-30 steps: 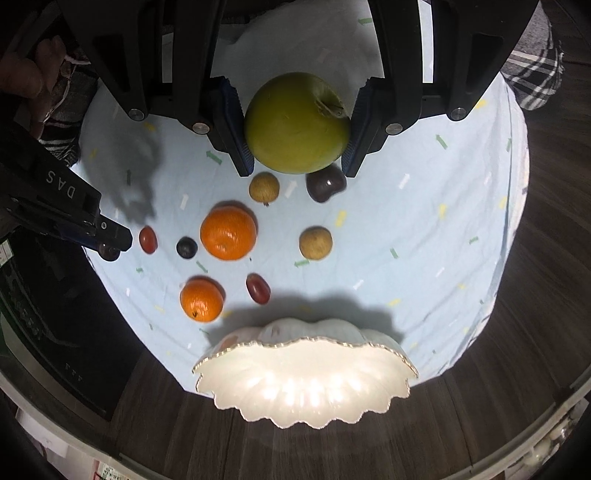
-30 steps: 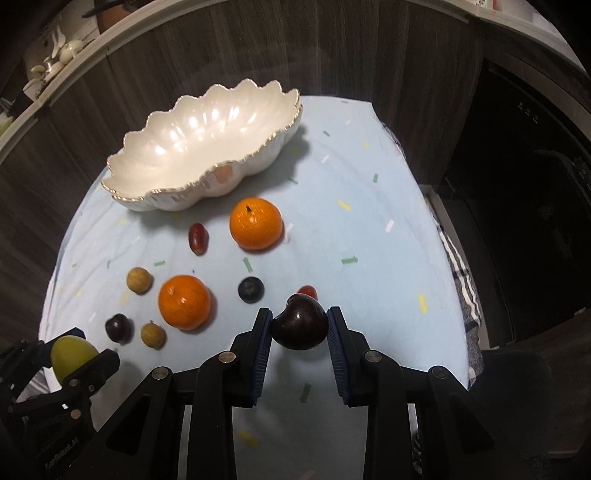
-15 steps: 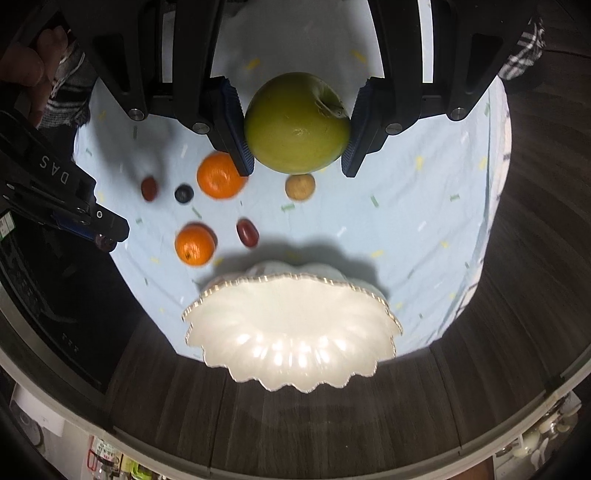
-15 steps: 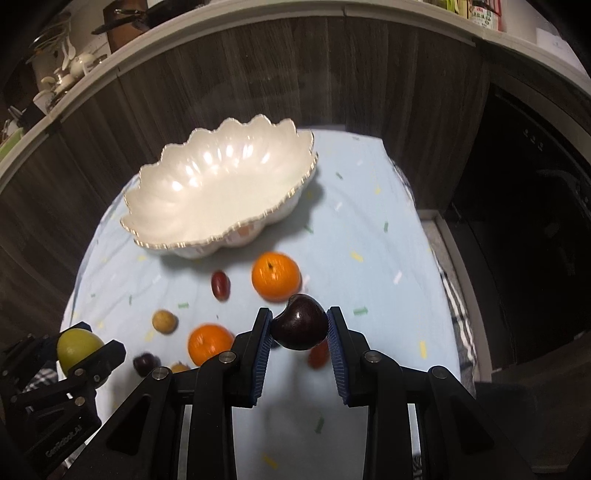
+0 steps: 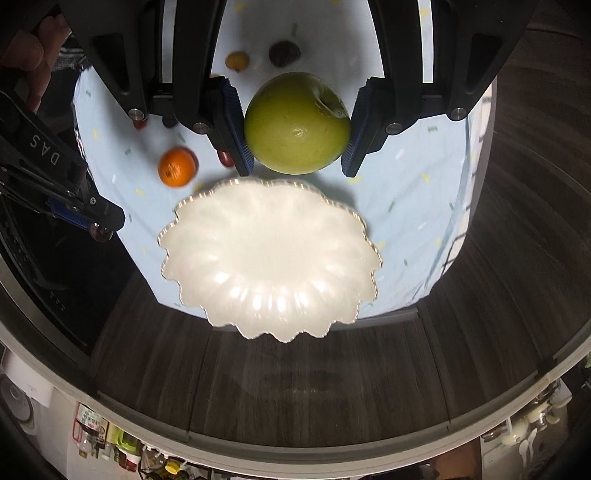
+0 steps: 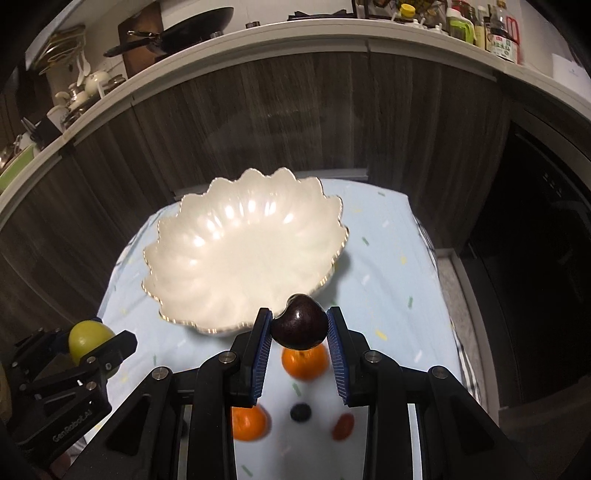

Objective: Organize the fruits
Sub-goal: 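Lift and carry the apple with the left tool while the right tool carries the cherry to the bowl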

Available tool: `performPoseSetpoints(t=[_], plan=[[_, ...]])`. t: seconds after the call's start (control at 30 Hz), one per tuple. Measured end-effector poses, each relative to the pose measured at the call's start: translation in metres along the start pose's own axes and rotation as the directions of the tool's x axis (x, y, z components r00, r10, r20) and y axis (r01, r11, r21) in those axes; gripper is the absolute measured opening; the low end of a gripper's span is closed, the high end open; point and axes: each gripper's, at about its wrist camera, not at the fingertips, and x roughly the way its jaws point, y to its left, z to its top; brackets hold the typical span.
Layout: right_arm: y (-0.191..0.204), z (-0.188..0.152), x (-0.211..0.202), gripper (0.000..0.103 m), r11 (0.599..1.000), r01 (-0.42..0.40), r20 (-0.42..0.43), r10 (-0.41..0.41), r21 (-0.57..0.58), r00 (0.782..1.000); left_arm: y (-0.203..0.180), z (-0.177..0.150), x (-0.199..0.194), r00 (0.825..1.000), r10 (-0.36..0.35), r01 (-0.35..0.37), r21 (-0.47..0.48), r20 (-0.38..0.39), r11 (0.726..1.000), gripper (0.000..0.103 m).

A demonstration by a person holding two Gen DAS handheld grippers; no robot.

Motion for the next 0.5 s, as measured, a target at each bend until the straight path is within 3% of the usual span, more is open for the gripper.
performPoseSetpoints(t=[0.5], plan=[[0.003,0.04,0.041,0.031,1.0,0.01,0.011,-0.009,-0.007,1.0,0.012,0.044,0.034,0.999,0.026,-0.026,-0.012,0.035,1.0,0.049]])
